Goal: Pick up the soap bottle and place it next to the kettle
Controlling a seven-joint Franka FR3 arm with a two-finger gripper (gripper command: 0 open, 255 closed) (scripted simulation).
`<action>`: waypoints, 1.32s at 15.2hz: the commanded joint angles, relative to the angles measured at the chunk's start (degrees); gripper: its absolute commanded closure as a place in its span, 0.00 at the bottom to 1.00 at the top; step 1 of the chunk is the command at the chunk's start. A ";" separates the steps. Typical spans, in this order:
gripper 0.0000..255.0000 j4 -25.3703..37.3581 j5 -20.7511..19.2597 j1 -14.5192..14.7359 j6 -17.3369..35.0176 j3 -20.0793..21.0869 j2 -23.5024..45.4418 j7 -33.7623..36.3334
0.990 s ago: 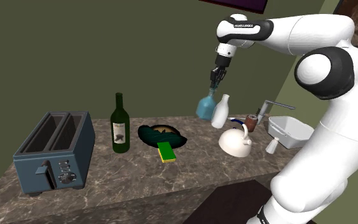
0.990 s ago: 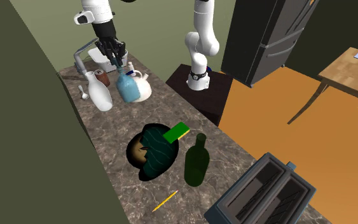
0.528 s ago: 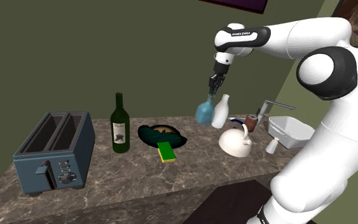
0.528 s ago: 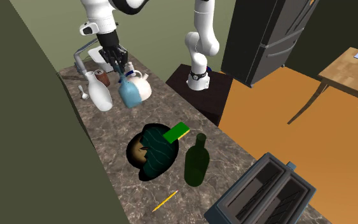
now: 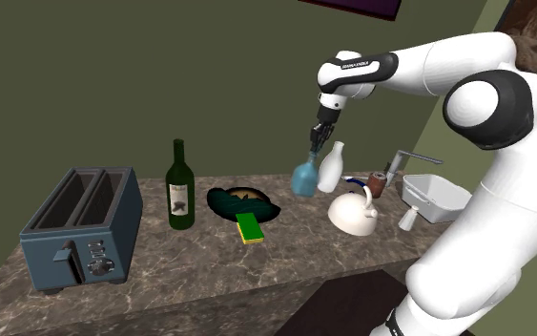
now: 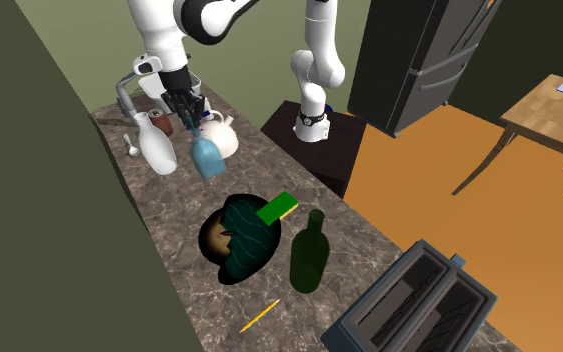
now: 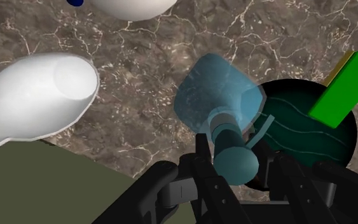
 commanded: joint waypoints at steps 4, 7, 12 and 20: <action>1.00 -3.02 0.16 0.00 3.65 0.00 0.58 -0.40; 1.00 -4.73 0.29 0.01 5.85 0.02 1.08 -0.63; 1.00 -7.11 0.51 0.03 9.15 0.05 2.03 -0.99; 0.00 -7.09 0.52 0.03 9.15 0.05 2.04 -0.99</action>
